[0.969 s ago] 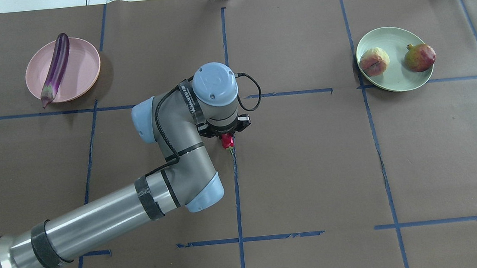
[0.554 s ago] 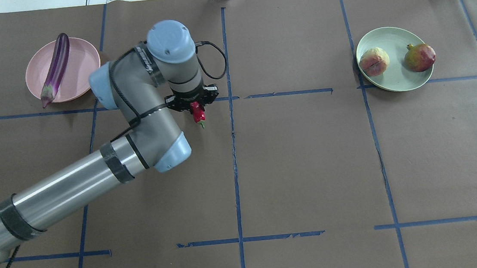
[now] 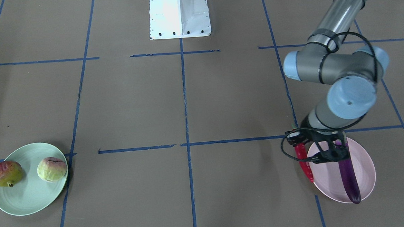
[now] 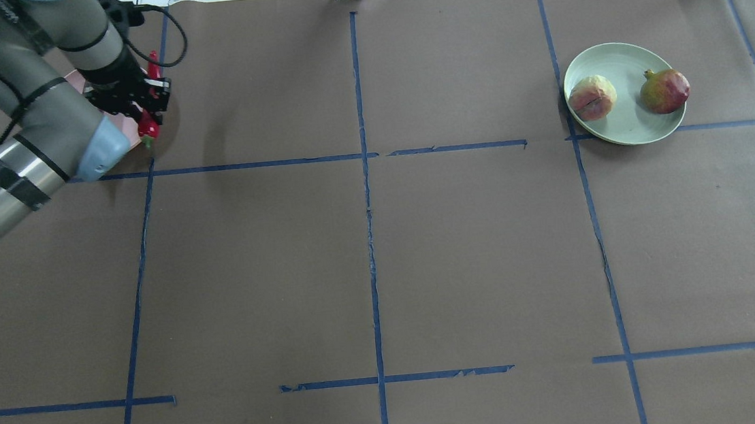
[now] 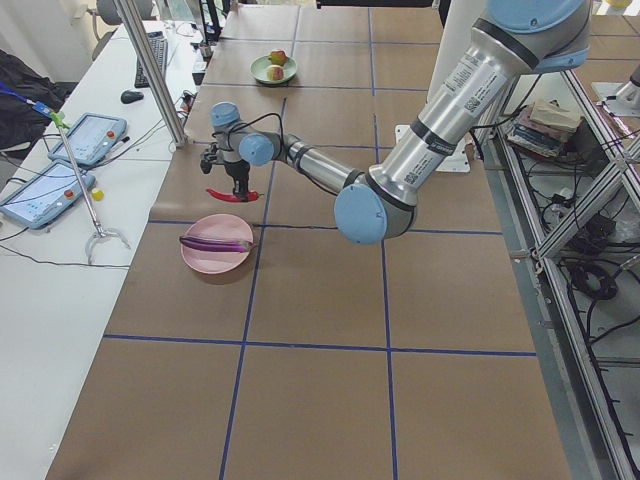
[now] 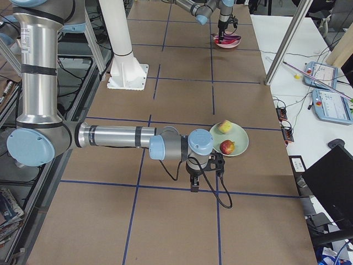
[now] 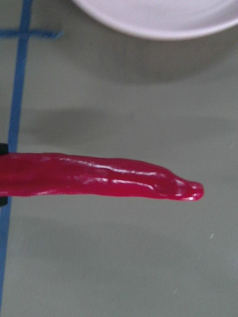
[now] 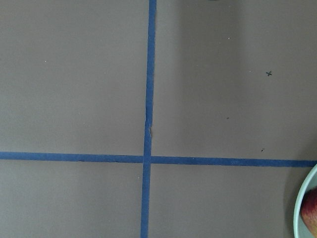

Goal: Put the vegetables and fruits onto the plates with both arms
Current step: 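Carry the chili with the left gripper onto the pink plate beside the eggplant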

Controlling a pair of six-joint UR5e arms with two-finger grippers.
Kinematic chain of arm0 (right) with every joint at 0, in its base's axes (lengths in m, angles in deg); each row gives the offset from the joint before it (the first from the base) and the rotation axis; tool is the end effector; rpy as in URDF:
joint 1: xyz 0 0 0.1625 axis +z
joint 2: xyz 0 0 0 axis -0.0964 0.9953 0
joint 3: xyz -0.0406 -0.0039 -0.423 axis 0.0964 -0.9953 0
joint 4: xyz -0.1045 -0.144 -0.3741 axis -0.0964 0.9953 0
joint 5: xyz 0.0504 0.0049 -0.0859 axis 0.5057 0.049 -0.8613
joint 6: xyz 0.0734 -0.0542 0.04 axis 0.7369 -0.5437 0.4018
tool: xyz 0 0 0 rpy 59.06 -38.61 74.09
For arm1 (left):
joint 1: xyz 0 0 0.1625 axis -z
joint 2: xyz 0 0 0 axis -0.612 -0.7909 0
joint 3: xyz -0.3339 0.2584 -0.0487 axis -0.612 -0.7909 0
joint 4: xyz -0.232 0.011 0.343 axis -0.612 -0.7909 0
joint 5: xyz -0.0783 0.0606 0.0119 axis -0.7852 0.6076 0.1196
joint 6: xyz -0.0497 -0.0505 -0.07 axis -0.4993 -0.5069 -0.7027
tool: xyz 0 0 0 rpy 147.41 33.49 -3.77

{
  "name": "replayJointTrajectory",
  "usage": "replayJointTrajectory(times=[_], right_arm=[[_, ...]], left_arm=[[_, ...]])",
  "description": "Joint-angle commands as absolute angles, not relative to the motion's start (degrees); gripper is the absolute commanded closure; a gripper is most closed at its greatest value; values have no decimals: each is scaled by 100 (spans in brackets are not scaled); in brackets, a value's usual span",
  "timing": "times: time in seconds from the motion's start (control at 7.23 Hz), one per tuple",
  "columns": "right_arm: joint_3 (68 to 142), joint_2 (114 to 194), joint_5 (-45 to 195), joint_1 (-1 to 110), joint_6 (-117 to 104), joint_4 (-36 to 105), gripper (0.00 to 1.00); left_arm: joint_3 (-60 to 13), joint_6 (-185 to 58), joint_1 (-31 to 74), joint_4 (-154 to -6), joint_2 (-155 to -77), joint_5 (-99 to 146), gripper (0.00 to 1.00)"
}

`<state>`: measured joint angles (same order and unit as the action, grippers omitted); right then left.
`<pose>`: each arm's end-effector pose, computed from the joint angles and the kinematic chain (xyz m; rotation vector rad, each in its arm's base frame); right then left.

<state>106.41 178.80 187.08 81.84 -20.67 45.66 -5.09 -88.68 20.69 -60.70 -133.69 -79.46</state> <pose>0.0416 -0.4654 0.6517 0.0066 -0.7833 -0.0203 0.3280 -0.6803 0.3981 0.0166 0.7399 0.0007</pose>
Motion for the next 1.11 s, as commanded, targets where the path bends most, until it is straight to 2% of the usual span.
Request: replayJointTrajectory(times=[0.0, 0.14, 0.28, 0.42, 0.97], right_arm=[[10647, 17889, 18708, 8183, -2073, 4557, 0], [10647, 17889, 18717, 8183, -2081, 4557, 0], [10647, 17889, 18717, 8183, -2073, 4557, 0], [10647, 17898, 18717, 8183, -2081, 4557, 0], [10656, 17898, 18717, 8183, -2073, 4557, 0]], left_arm=[[135, -7726, 2554, -6071, -13244, -7923, 98], [287, -7626, 2607, -6115, -13244, -7923, 95], [314, -7695, 2608, -6089, -13270, -7923, 59], [306, -7696, 2608, -6098, -13287, -7931, 1], [209, -7634, 2914, -6072, -13279, -8437, 0]])
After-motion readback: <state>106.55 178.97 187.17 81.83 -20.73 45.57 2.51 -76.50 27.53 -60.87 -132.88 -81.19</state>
